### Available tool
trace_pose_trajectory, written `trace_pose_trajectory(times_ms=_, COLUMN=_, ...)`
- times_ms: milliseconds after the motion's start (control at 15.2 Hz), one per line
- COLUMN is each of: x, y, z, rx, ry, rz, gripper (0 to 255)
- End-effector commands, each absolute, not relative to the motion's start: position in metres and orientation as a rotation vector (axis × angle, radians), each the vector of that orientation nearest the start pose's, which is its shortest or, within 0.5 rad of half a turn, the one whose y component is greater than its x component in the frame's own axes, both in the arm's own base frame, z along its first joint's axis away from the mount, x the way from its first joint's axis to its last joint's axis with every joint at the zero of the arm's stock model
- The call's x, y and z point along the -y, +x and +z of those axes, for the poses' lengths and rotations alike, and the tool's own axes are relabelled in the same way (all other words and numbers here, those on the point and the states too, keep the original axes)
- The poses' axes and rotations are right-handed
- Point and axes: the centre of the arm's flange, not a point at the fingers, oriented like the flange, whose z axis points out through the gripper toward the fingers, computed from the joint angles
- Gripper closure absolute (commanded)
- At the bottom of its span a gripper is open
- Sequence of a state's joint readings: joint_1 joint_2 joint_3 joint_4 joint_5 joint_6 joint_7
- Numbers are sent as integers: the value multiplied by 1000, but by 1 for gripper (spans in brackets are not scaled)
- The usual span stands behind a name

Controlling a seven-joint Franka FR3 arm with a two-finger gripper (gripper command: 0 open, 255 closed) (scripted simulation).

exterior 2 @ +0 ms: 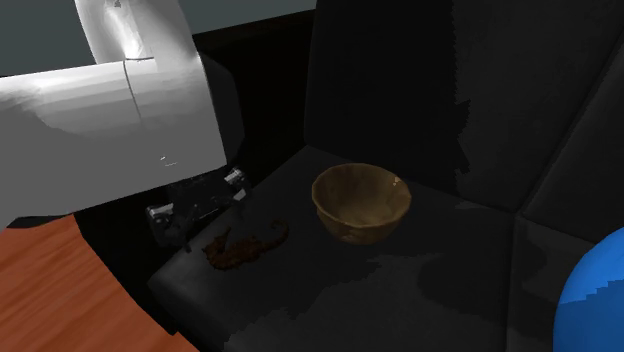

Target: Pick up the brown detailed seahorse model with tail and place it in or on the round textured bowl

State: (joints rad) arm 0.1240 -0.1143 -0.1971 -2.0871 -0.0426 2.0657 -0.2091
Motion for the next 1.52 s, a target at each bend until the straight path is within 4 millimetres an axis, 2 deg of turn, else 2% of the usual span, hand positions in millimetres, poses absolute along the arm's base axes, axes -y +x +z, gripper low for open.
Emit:
trace_pose_trajectory(times_ms=0, x=39, y=532, z=471, rx=232, ry=-3162, rz=-138, gripper=0)
trace_pose_trajectory(times_ms=396, x=40, y=535, z=442, rx=232, ry=-3162, rz=-138, gripper=0)
trace_pose_trajectory(times_ms=924, x=40, y=535, z=442, rx=232, ry=-3162, rz=-138, gripper=0)
trace_pose_trajectory(times_ms=990, x=40, y=535, z=442, rx=232, ry=-3162, rz=-138, gripper=255)
trace_pose_trajectory(times_ms=1452, x=40, y=535, z=442, rx=232, ry=-3162, rz=-138, gripper=255)
